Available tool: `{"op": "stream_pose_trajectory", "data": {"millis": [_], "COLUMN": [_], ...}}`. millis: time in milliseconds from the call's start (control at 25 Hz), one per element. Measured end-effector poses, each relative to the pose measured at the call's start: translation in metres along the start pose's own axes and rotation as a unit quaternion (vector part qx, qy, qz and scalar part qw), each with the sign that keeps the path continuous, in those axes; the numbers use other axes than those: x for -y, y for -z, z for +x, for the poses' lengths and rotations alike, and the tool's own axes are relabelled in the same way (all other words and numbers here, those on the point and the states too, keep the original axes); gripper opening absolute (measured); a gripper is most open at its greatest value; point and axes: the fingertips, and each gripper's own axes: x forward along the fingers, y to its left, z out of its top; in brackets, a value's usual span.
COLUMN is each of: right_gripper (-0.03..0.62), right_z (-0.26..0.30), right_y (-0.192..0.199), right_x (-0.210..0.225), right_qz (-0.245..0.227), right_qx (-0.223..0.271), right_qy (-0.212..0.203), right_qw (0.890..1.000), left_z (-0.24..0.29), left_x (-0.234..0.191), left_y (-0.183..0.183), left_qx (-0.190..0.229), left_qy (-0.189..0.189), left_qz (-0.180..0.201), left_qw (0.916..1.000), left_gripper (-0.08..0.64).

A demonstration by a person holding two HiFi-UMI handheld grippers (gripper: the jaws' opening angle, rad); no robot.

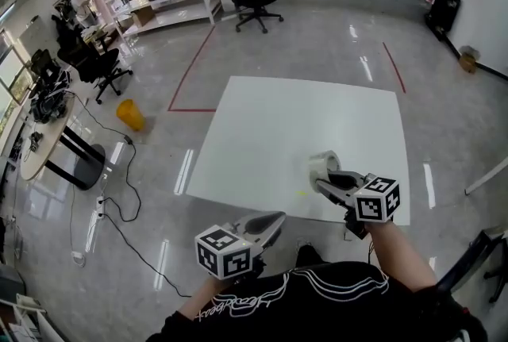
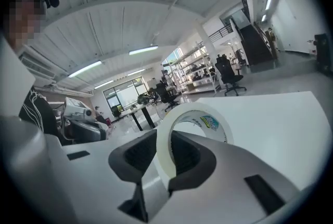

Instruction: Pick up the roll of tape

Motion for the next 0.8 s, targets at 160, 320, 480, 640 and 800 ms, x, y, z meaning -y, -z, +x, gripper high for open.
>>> {"op": "stream_pose_trajectory", "data": {"millis": [160,320,480,640,800], "right_gripper": [0.084,0.084,0.086,0.085,0.085], "right_z": [-0.028,-0.056,-0.079,-0.093,-0.099], "right_y": [-0.024,-0.038,-0.04,-0.034,-0.027], "right_x": [-0.038,-0.069,-0.093,-0.106,-0.112], "right_qz": [-0.005,-0.009,-0.001,0.007,0.018], "right_qx": [0.056,0.09,0.111,0.126,0.135], "right_qy": [-0.027,-0.053,-0.071,-0.079,-0.079], "right_qw": [0.998,0.994,0.991,0.989,0.988], "left_z": [-0.011,-0.02,-0.028,-0.031,-0.033], "left_x": [0.017,0.032,0.048,0.059,0.065], "left_y": [-0.016,-0.029,-0.035,-0.035,-0.034], "left_qx": [0.024,0.043,0.053,0.057,0.058], "left_qy": [0.014,0.018,0.024,0.033,0.039], "left_qz": [0.014,0.026,0.035,0.043,0.05], "left_qw": [0.9995,0.9986,0.9977,0.9969,0.9963], "left_gripper": [0.003,0.003,0.003,0.003,0.003]}}
